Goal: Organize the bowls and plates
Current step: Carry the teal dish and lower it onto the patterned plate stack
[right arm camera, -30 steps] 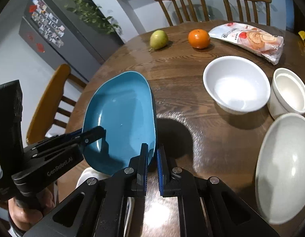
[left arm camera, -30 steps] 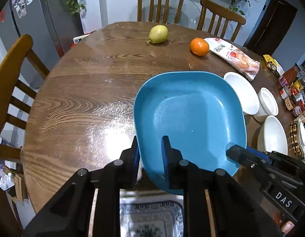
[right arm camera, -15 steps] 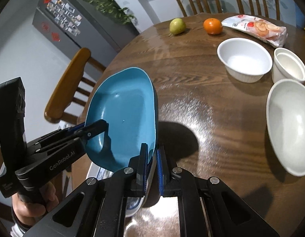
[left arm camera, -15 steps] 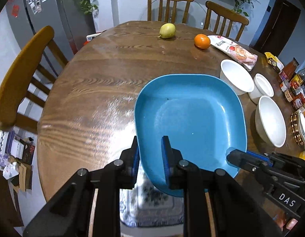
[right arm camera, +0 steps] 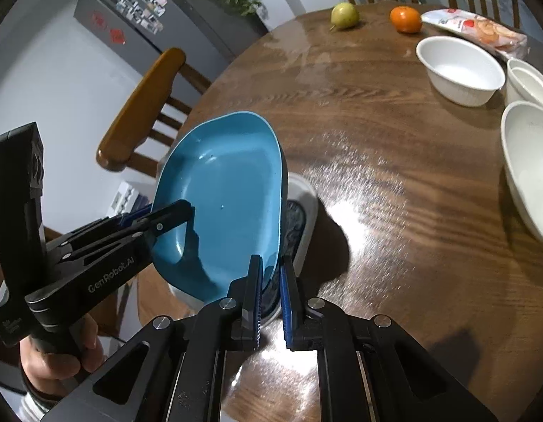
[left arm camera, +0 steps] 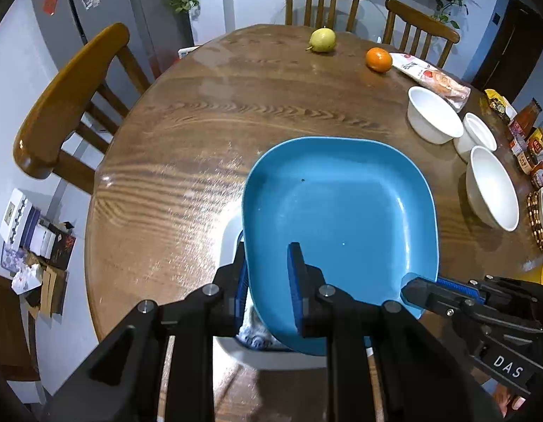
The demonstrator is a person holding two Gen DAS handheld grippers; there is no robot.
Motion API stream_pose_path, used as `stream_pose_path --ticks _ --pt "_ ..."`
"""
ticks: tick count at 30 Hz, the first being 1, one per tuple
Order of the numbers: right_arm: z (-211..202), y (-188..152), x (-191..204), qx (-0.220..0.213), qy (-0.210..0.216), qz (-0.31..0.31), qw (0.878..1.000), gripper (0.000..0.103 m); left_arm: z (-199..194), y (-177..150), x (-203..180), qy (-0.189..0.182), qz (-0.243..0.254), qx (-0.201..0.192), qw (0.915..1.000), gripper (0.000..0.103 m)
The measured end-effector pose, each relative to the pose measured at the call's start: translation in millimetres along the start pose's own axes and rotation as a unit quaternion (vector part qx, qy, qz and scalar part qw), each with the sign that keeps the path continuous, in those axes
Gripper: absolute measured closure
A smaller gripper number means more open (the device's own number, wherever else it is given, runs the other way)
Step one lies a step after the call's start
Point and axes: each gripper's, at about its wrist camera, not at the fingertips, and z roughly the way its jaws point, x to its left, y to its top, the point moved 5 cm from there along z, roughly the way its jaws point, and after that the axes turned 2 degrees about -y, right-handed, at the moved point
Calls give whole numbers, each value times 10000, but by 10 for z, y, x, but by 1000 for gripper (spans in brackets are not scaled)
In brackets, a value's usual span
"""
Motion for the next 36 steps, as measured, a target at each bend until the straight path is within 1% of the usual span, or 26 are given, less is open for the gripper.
stream_pose_path --ticks 8,17,21,24,29,36 --pt "141 -135 119 292 28 -129 9995 91 102 -160 144 44 -132 274 9995 83" --pt "321 -216 169 563 -154 -216 9981 91 236 -238 218 87 -167 515 9985 83" --pt "338 -202 179 587 -195 -201 9979 90 269 -258 222 96 -151 590 9981 81" --pt "325 -172 170 531 -266 -204 9980 90 278 -273 219 122 -129 614 9980 83" --pt "293 -154 171 456 -321 -201 9982 90 293 -287 210 133 -79 644 9978 83" --pt "229 -186 115 455 -341 -199 9982 90 250 -255 228 173 -105 560 9982 82"
